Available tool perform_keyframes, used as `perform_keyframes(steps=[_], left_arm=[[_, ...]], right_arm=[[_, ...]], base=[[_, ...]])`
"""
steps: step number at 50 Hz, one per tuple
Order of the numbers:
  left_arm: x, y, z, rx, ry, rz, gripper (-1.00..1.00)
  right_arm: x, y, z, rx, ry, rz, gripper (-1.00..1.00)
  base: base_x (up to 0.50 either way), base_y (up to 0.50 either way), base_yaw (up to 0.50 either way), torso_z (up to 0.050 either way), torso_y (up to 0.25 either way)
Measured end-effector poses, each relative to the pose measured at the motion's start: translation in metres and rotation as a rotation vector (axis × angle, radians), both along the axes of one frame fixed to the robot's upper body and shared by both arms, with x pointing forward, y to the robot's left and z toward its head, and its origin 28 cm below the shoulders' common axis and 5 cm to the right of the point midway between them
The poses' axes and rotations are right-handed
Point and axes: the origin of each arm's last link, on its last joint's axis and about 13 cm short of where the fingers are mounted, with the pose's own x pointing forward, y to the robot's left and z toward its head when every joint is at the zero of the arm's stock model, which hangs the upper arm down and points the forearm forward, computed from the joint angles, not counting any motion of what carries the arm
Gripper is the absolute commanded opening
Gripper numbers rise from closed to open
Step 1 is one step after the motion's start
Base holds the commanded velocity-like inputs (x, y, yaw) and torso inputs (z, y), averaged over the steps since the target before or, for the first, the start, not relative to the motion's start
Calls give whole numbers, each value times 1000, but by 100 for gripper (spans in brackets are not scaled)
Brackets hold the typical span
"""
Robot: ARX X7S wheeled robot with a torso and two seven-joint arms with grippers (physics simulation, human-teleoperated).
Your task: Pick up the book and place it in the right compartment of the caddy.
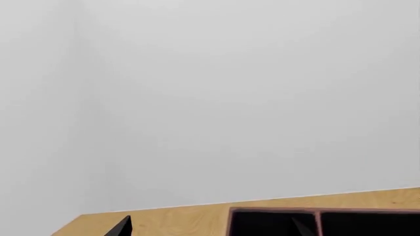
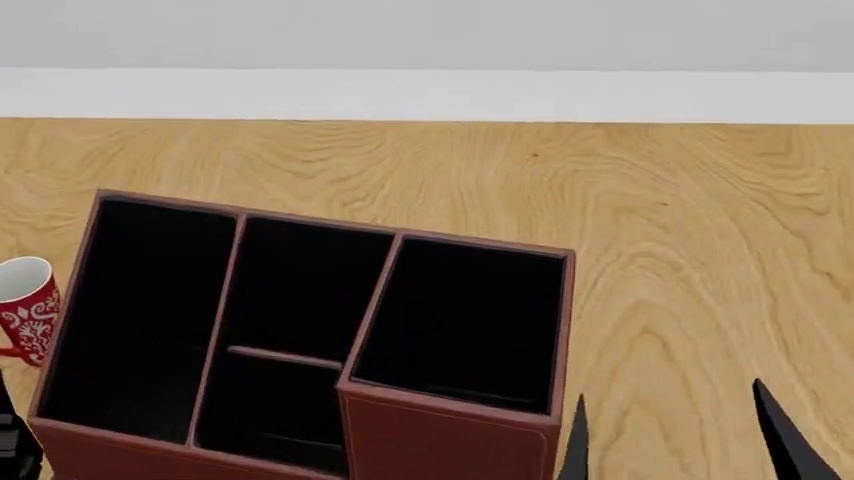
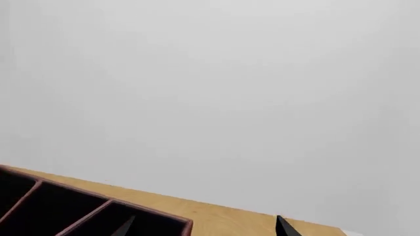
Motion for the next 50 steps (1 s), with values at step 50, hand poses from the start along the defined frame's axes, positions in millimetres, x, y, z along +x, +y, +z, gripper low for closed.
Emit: perform_keyframes(steps=[50], left_arm=[[-4, -12, -2, -16, 21, -39, 100]], right_arm=[[-50, 9, 15, -36, 523, 633, 100]], base=[[0, 0, 0, 0, 0]])
